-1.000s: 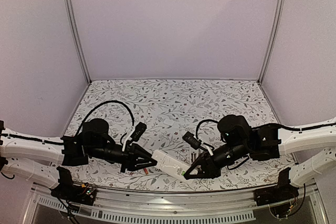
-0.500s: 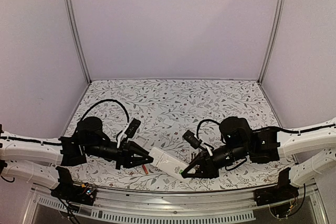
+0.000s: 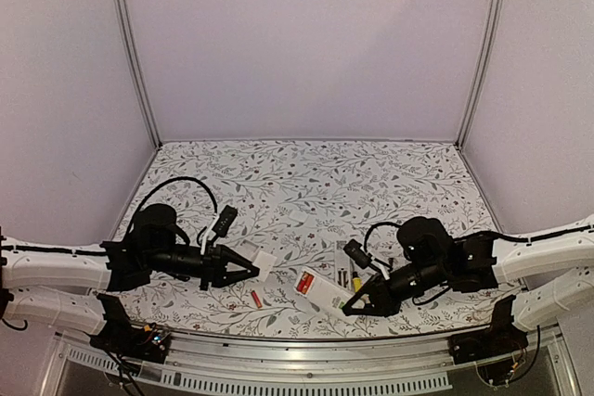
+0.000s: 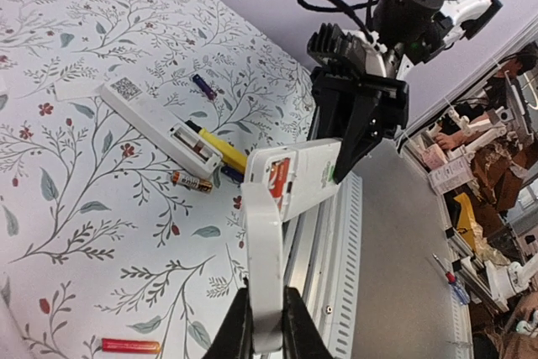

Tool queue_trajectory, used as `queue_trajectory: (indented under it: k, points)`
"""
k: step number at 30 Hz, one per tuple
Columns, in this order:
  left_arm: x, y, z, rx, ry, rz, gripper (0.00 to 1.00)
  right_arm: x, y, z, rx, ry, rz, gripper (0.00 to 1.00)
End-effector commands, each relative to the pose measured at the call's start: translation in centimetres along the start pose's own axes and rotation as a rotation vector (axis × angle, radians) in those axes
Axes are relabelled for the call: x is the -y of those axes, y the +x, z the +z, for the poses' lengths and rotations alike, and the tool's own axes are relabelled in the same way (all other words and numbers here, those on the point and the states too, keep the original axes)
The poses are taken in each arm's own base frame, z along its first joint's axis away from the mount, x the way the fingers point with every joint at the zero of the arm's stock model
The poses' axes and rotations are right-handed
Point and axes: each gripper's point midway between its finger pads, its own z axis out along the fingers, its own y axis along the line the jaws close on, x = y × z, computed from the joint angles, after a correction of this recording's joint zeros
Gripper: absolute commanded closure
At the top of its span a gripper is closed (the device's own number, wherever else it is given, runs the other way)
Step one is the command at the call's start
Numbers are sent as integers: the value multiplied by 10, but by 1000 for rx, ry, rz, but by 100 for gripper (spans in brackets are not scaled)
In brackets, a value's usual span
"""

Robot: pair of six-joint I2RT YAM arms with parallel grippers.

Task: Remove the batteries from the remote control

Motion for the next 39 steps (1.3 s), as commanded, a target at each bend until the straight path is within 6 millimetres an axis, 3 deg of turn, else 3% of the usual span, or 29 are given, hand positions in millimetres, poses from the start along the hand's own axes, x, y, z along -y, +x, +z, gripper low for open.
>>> queue_trajectory:
  k: [1, 9, 16, 20, 28, 34, 39]
  points:
    - [-13, 10, -2, -21, -50, -26, 91, 9, 7, -3, -9, 34, 27, 100]
    - [-40, 12, 3, -18, -166, -60, 90, 14, -8, -6, 76, 69, 44, 100]
    - [-67, -5, -2, 82, -319, -90, 50, 11, -33, -20, 237, 69, 100, 100]
    - [-69, -22, -7, 147, -357, -88, 32, 9, -47, -25, 312, 57, 155, 100]
    - [-62, -46, -18, 260, -356, -172, 32, 21, -59, -13, 363, 69, 398, 100]
    - [-63, -42, -29, 298, -379, -269, 33, 18, -56, 18, 316, 60, 489, 100]
    - [-60, -39, -40, 340, -379, -310, 34, 16, -70, 50, 306, 82, 525, 100]
